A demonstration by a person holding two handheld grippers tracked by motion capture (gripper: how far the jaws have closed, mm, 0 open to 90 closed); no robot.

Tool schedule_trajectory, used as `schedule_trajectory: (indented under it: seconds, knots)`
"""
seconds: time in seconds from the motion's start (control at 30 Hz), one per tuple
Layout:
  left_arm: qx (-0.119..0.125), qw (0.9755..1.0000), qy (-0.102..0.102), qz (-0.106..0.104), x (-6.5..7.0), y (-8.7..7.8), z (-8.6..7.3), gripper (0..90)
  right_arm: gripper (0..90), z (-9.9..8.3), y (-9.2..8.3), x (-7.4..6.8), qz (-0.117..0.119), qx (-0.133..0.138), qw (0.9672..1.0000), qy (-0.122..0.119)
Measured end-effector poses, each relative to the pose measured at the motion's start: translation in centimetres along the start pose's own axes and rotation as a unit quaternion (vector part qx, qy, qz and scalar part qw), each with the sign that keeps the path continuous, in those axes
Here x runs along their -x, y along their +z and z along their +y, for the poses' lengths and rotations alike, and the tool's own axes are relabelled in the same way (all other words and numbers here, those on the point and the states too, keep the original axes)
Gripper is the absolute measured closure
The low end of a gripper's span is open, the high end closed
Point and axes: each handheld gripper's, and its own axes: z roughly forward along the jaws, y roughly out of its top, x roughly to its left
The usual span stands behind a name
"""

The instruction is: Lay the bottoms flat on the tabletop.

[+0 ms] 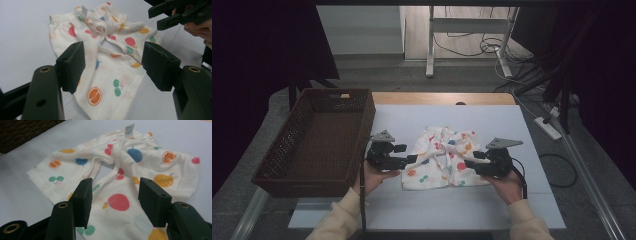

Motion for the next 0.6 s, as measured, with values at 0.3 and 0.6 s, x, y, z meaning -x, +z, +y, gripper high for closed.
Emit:
schedule_trajectory:
  seconds: [0.3,0.6]
  knots:
    - [0.0,1.0,0.003,-0.002,0.0,-0.2,-0.1,35.5,44.9,-2.5,-1.0,0.5,-0.02,-0.032,0.9991,0.017]
    - [-0.004,1.0,0.007,-0.003,0.4,0.0,-0.3,35.5,44.5,-4.2,-1.9,1.1,-0.048,-0.058,0.9968,0.028]
